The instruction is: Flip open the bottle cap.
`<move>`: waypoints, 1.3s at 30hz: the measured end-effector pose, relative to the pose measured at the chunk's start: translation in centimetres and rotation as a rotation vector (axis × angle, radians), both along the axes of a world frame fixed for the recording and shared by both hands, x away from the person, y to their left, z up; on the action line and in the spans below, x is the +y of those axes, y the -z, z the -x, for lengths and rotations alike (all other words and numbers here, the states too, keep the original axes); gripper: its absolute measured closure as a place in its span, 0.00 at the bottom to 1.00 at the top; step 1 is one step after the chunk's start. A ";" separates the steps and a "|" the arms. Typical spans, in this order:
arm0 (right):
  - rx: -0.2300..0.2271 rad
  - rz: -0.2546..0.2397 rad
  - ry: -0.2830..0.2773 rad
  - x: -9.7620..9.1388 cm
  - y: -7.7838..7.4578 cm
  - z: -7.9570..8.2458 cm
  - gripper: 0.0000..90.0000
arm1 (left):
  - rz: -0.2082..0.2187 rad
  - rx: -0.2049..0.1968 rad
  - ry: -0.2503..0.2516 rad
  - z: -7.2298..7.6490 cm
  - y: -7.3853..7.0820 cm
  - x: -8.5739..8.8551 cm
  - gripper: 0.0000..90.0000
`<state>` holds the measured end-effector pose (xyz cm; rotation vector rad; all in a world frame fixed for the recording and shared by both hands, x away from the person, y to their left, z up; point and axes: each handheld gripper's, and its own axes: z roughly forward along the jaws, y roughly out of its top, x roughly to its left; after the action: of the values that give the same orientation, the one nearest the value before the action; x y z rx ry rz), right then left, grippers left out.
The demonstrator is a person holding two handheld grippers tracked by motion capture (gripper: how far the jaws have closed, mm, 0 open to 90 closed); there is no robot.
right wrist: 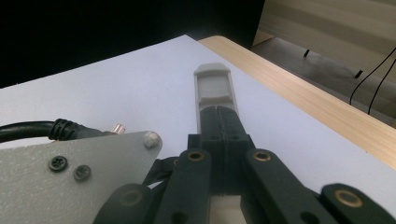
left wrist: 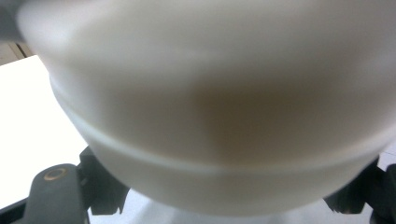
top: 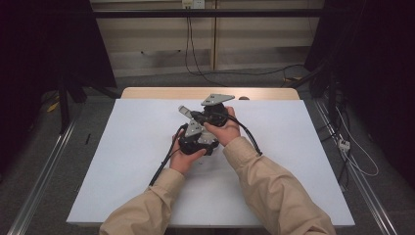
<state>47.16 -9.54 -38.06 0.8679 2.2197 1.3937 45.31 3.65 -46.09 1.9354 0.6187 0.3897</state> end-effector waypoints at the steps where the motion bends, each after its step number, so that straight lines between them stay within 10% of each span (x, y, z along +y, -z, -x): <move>1: -0.001 -0.005 0.003 -0.1 0.0 0.0 1.00 | 0.011 0.010 0.004 0.0 0.0 0.0 0.20; 23: -0.021 0.004 0.043 -1.3 -0.6 2.1 0.60 | 0.014 0.027 0.013 1.3 -0.9 0.8 0.09; 39: 0.002 -0.043 0.055 -2.7 -0.6 5.5 0.35 | 0.034 0.017 -0.029 3.3 -2.7 4.5 0.08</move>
<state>41.71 -12.24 -37.45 0.9379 2.1577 1.4199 42.02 8.12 -43.40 1.9012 0.6612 0.3791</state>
